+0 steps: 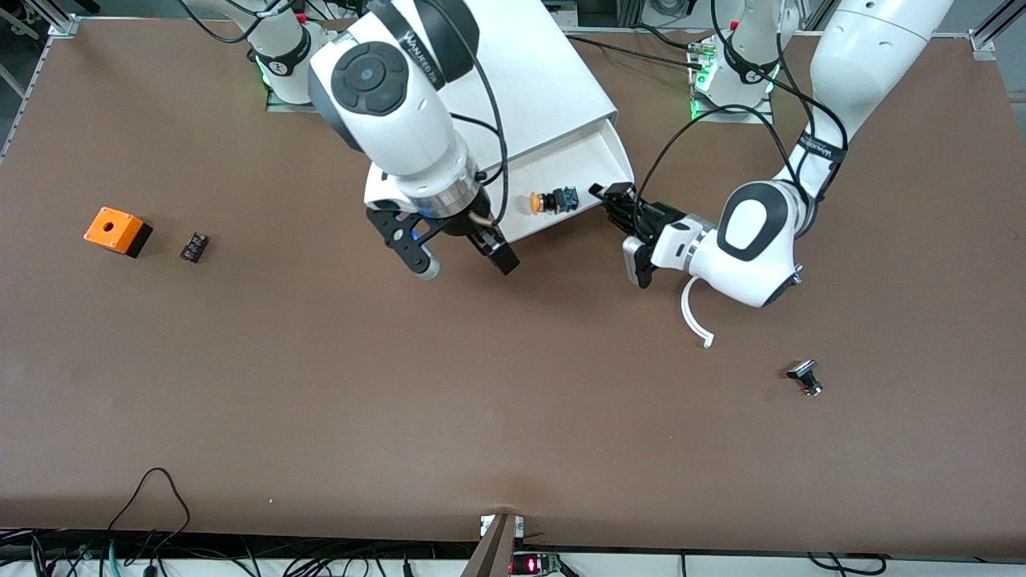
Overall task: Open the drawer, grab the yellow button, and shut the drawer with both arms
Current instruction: 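Pull the drawer open with the left gripper while the right gripper reaches in, then grasp the orange button with the right gripper while the left gripper withdraws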
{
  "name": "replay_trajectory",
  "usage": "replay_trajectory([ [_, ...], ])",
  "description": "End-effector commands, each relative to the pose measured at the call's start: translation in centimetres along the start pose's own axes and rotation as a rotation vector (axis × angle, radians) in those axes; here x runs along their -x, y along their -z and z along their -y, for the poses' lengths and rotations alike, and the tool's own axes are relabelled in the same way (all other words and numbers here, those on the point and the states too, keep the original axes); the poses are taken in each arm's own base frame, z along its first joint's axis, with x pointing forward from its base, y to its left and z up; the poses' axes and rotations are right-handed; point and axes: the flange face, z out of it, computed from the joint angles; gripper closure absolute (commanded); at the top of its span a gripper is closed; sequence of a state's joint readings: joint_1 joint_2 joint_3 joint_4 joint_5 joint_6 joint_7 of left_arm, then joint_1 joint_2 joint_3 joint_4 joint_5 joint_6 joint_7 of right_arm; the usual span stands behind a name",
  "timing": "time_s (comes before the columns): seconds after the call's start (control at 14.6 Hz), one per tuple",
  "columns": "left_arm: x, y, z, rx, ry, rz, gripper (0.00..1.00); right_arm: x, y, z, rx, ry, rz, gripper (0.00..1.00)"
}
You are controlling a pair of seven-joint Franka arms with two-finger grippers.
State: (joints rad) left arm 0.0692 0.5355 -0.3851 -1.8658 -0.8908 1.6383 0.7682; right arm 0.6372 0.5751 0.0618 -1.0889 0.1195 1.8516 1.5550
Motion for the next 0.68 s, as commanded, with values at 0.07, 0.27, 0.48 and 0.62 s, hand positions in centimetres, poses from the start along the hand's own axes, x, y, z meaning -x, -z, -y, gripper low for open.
replay_trajectory([
  [0.07,-1.9,3.0,2.3,-0.109,0.004,-0.075,1.0,5.5,-1.4,0.9,-0.016,-0.099,0.028,0.0],
  [0.27,-1.8,3.5,2.2,-0.111,0.005,-0.078,0.01,9.2,-5.5,0.3,0.042,-0.17,0.02,0.0],
  [0.48,-1.8,6.4,0.1,-0.103,-0.011,-0.081,0.0,12.4,-10.4,-0.5,0.101,-0.183,-0.014,0.0],
  [0.62,-1.7,9.5,-1.7,-0.114,0.027,-0.069,0.0,13.5,-12.1,-1.0,0.119,-0.186,-0.033,0.0],
])
